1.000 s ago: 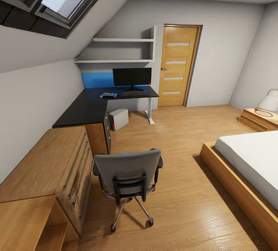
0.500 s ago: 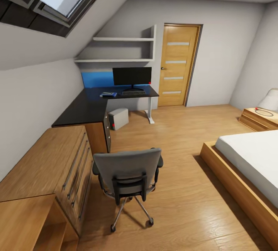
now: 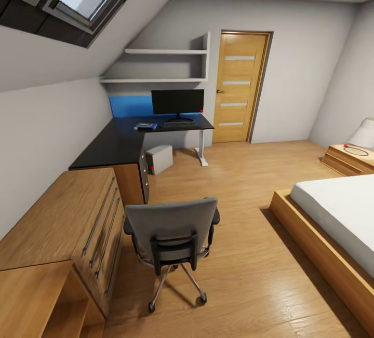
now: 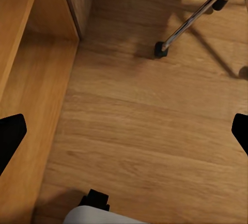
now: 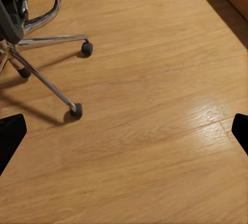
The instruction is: In the bedroom, organize the workspace by keeping the computer under the desk, ensuring the monitor is on the desk, placing the keyboard on the desk next to the monitor, placing the mouse on the desk next to the keyboard, moving the folder from the swivel chair onto the desk next to the mouse, stacking the notebook on top of the folder with the pen on top of the notebook, and positioning the swivel chair next to the desk.
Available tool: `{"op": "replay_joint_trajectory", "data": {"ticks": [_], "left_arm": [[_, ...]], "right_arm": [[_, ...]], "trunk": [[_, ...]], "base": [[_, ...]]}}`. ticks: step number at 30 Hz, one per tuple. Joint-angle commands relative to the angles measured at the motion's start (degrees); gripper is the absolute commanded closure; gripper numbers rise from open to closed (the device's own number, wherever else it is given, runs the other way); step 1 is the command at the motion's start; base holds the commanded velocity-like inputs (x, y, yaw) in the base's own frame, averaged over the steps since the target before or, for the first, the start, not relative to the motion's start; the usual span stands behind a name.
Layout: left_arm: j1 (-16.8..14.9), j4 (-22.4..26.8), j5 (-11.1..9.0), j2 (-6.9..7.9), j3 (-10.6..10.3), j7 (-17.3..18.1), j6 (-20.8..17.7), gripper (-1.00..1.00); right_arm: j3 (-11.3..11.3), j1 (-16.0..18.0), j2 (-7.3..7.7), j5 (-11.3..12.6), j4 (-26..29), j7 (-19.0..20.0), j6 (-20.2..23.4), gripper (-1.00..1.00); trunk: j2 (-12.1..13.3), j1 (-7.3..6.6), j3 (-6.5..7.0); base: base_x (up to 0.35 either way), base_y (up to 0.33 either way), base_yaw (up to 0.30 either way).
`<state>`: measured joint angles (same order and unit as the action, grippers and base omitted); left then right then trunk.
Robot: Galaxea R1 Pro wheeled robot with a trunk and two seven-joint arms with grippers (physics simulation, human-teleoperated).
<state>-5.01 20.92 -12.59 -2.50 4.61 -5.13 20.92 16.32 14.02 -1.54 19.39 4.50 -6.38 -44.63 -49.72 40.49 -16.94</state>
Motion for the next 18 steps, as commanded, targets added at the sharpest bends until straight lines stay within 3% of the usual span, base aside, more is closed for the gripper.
{"op": "replay_joint_trajectory", "data": {"ticks": [1,18], "left_arm": [[-0.03,-0.03,-0.07,-0.04,0.22,0.07,0.14,-1.0],[-0.07,-0.1,0.21,-0.2,0.08,0.45,0.01,-1.0]], "right_arm": [[0.51,0.04,-0.01,0.03,-0.02,-0.56,-0.1,-1.0],[0.56,0.04,-0.12,0.03,-0.02,-0.56,-0.11,-1.0]], "trunk": [[-0.47,0.23,-0.26],[-7.29,3.97,-3.31]], "base": [[0.0,0.0,0.0],[0.0,0.0,0.0]]}}
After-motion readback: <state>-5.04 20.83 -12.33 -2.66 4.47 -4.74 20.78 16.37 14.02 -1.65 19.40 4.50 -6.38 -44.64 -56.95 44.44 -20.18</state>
